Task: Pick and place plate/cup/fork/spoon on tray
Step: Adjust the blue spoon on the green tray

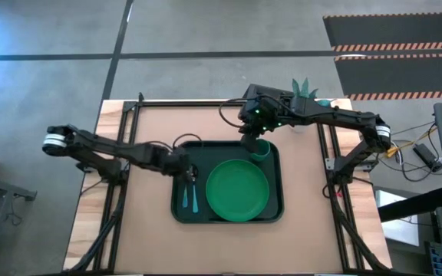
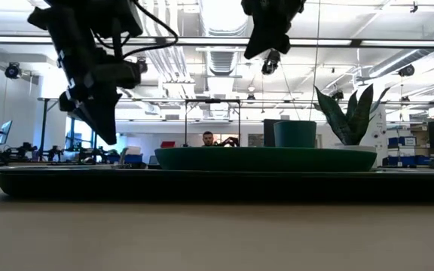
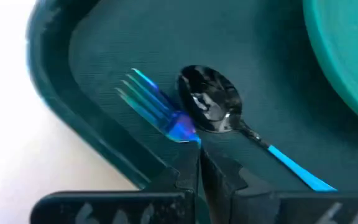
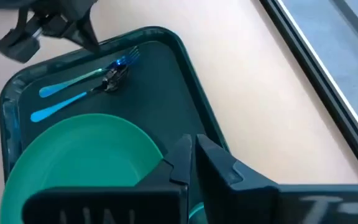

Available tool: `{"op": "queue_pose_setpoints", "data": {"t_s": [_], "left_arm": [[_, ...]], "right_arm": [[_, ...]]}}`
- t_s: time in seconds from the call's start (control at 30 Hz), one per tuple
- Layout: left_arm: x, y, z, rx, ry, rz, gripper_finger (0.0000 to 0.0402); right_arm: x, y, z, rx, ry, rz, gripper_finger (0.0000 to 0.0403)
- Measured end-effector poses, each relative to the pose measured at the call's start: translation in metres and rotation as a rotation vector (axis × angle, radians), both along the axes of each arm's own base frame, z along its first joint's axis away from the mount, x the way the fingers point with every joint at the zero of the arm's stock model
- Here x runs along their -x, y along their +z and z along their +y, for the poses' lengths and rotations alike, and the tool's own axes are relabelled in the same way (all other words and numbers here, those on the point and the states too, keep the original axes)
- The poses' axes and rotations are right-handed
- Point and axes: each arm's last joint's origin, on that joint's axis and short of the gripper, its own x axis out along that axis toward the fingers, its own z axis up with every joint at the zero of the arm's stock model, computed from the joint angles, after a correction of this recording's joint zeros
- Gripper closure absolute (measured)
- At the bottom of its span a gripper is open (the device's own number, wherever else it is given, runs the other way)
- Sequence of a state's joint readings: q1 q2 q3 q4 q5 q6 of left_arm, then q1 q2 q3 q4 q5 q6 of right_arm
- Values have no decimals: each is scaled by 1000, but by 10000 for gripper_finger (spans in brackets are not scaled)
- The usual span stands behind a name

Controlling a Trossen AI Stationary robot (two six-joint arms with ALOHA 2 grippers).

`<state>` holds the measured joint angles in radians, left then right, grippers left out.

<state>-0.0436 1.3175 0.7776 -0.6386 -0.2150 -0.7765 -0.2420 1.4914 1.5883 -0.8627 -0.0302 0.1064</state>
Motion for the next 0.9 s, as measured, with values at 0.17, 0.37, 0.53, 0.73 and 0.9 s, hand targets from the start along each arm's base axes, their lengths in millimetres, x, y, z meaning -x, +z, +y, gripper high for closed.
{"op": "queue_pose_setpoints", "data": {"t_s": [0.17, 0.37, 0.53, 0.73, 0.9], "left_arm": [[-15, -11, -3, -5, -22, -31, 402], [-31, -33, -5, 33, -80, -7, 402], [-33, -46, -4, 39, -81, 48, 402], [-40, -51, 0, 37, -68, 24, 402], [-45, -49, 4, 24, -74, -33, 402]], "right_arm": [[0, -2, 0, -8, -13, 4, 394], [0, -2, 0, -36, -47, 1, 394], [0, -3, 1, -35, -45, 2, 394], [-1, -2, 0, -33, -45, -6, 394], [-1, -2, 1, -33, -45, -5, 394]]}}
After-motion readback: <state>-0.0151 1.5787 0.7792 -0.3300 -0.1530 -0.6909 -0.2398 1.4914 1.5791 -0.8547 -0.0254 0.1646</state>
